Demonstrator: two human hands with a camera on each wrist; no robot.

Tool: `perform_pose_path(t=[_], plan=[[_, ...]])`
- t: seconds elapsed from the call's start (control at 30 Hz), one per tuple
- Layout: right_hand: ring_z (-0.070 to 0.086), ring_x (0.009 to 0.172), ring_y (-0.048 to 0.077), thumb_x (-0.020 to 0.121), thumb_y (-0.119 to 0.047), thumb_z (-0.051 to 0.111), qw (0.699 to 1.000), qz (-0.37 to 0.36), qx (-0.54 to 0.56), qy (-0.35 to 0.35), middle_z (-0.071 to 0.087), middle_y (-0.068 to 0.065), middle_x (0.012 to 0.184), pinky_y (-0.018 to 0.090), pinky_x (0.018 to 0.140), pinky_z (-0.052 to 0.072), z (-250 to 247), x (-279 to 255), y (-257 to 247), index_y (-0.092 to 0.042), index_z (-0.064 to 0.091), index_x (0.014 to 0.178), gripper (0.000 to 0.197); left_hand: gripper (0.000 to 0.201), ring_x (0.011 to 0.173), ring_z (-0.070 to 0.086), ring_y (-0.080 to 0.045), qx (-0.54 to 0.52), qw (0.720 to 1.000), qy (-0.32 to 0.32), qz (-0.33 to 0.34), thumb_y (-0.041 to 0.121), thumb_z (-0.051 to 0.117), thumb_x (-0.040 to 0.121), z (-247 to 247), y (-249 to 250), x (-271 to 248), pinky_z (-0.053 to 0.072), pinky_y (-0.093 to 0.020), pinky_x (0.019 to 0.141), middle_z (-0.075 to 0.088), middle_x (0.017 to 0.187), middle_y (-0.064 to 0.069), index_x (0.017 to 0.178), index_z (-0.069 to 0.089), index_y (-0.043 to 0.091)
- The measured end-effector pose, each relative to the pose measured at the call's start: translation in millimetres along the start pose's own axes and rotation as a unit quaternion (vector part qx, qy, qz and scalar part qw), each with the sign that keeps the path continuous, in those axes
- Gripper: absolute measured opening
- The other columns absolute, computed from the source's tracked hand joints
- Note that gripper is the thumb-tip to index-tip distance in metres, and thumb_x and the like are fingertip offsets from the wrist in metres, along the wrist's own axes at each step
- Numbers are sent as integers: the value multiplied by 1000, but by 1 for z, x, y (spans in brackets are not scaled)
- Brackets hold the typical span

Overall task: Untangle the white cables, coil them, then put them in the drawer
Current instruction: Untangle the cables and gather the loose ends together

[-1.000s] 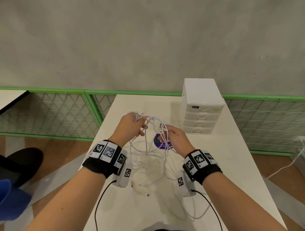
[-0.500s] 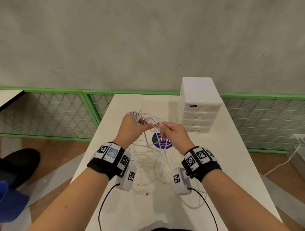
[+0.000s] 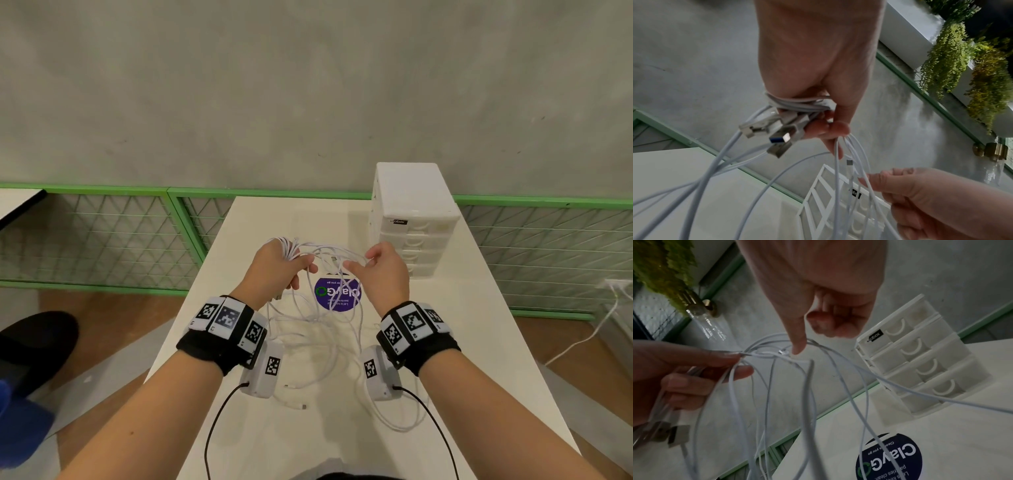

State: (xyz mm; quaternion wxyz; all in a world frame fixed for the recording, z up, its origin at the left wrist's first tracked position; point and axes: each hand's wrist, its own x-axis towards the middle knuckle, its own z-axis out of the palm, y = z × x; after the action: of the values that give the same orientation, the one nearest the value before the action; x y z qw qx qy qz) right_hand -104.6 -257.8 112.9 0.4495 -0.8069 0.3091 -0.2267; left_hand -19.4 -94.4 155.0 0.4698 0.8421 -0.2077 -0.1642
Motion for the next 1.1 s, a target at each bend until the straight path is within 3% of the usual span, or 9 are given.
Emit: perform_pose_path(t=[0.13,0.27,0.37,0.43,0.57,0.7,0.83,0.93,1.1], plan=[[64,62,20,81,-35,69,993,-17,106,-54,65,1,66,35,64,54,1,-5,-1,-17,57,73,23,28,37,48,-4,-13,1000,-9,3,24,59,93,-2,2,1,38,-15,41,61,44,5,80,74,4],[58,79,13,73,-35,77,982,-86,98,-136,62,-1,88,22,75,48,6,-12,-2,-26,65,88,21,29,38,47,-8,-12,1000,-25,6,26,59,92,-1,3,2,37,-19,42,59,45,-2,79,75,6],[54,76,13,74,-25,77,985,-115,17,-128,55,-2,86,19,72,43,9,-12,0,-22,68,96,24,29,45,50,-17,-15,999,-37,8,27,60,91,-1,0,3,39,-25,46,66,57,-16,74,74,8],[53,74,10,75,-21,76,985,-111,25,-128,54,-5,82,11,68,39,8,-10,0,-17,70,93,19,27,50,50,-23,-10,999,-34,9,30,62,89,-2,-3,3,40,-31,50,67,64,-23,72,74,12],[52,73,0,79,-17,73,979,-95,72,-166,58,-10,82,4,65,38,2,-6,1,-11,70,90,13,32,42,47,-15,-3,1000,-20,0,34,68,84,-8,-7,4,39,-26,44,60,50,-7,84,70,2],[51,75,-1,86,-18,65,979,-108,38,-170,53,-14,81,9,70,37,3,-2,2,-12,67,87,6,31,39,46,-9,-2,999,-45,13,36,61,91,-12,-4,1,39,-22,45,58,46,-2,82,75,10],[50,78,2,89,-20,61,973,-122,17,-194,53,-10,83,13,72,37,0,1,4,-18,64,84,6,36,31,41,-4,4,999,-38,15,27,58,94,-13,1,-3,35,-13,38,56,37,10,85,71,-5],[51,78,5,90,-21,59,970,-123,0,-208,56,-10,82,19,73,39,-2,1,5,-20,62,83,7,37,29,38,-5,1,999,-39,20,26,58,95,-13,2,-3,34,-13,38,54,35,10,84,69,-7],[57,75,10,90,-22,60,975,-106,13,-194,66,-3,82,25,72,44,-6,0,7,-12,65,88,12,38,32,38,-6,14,998,-58,16,29,57,94,-12,0,-2,35,-16,40,52,35,8,76,73,0]])
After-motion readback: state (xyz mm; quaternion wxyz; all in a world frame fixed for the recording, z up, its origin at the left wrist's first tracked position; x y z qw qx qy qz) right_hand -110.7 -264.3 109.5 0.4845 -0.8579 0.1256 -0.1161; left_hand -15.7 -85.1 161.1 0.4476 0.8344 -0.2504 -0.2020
